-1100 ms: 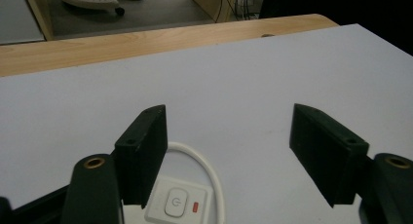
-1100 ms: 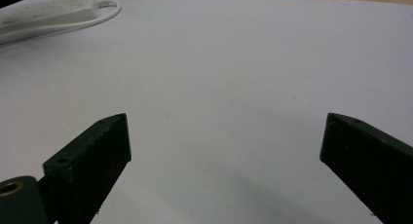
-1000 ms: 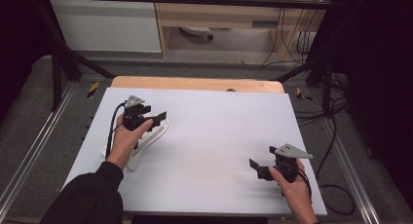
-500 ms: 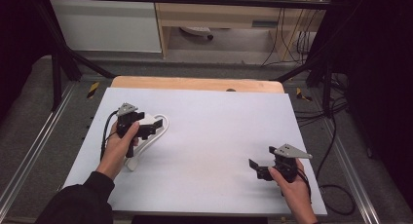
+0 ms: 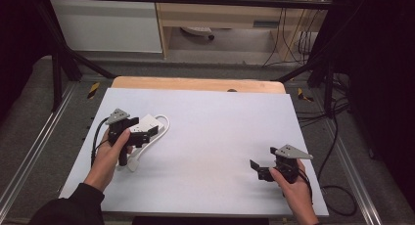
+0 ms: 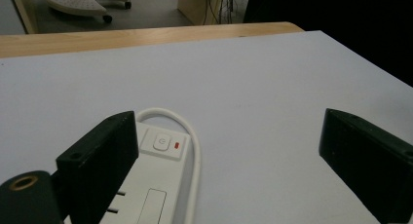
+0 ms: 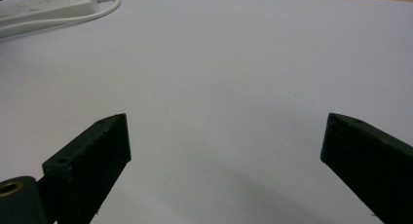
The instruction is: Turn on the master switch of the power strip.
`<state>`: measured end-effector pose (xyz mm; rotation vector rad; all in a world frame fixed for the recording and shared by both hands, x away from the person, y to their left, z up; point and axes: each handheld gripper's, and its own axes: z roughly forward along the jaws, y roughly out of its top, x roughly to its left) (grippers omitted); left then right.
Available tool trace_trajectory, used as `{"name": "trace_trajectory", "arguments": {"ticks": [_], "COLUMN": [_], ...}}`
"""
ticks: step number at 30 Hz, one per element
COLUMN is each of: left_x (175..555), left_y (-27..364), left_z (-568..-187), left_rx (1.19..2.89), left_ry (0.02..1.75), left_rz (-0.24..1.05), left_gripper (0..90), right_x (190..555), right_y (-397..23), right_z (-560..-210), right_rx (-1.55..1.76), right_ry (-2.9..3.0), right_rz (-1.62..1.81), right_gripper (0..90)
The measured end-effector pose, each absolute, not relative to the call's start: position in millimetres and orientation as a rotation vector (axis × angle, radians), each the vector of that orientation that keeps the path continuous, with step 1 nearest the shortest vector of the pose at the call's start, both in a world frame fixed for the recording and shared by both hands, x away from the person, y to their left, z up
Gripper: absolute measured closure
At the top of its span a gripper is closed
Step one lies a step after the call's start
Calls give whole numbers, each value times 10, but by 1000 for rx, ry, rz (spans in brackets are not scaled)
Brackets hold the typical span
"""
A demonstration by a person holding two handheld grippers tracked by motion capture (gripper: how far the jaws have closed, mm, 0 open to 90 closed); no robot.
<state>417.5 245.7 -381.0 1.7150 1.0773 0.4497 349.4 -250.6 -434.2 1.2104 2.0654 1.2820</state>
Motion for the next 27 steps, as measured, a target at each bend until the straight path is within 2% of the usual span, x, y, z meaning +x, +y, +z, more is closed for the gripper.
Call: {"name": "trace_trajectory", "arguments": {"ticks": [11, 27], "left_x": [3923, 3627], "left_y": [2649, 2906], "left_z": [-3733, -3820], "left_rx": [1694, 1694], "left_ry": [1060, 1063], "left_rz": [477, 504], "left_gripper": [72, 72], "right_x": [3493, 3493], "right_y": [-2503, -2496], "right_z": [-4343, -4349], "right_rx": [1211, 1216], "right_ry": [2069, 2072], "right_rz": [1279, 1272], "right_gripper": [45, 42]}}
